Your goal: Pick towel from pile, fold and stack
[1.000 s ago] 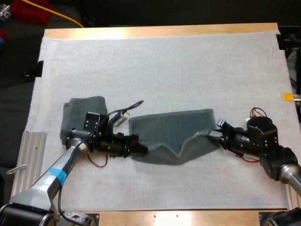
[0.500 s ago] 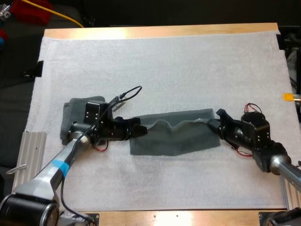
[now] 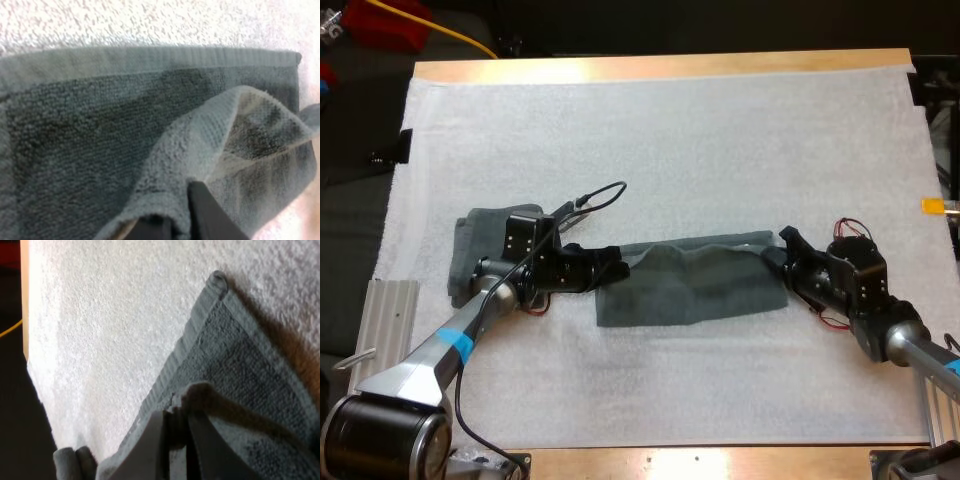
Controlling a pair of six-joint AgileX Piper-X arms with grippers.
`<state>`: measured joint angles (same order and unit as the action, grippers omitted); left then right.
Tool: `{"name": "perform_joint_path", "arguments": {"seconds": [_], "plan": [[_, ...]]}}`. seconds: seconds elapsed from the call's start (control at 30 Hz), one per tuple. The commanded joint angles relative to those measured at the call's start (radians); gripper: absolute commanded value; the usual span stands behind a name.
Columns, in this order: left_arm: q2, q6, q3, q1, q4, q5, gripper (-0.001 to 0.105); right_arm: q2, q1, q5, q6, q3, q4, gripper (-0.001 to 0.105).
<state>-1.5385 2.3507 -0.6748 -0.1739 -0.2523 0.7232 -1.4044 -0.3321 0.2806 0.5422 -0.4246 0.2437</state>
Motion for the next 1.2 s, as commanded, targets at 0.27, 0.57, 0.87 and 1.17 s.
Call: {"name": "perform_joint_path", "arguments": {"seconds": [0.27, 0.57, 0.87, 1.17], "plan": [[0.003, -0.06, -0.006, 0.003, 0.035, -0.03, 0.0, 0.003, 0.003, -0.019, 0.013, -0.006, 0.068, 0.001], [0.014, -0.06, -0.006, 0.003, 0.049, -0.004, 0.043, 0.003, 0.003, -0.019, 0.025, -0.006, 0.09, 0.039], [0.123, -0.064, -0.006, 0.003, 0.086, 0.045, 0.065, 0.024, 0.003, 0.102, 0.145, -0.006, 0.246, 0.071], [0.317, -0.111, -0.006, 0.003, -0.001, 0.045, 0.065, 0.164, 0.003, 0.087, 0.24, -0.006, 0.074, 0.071]]}}
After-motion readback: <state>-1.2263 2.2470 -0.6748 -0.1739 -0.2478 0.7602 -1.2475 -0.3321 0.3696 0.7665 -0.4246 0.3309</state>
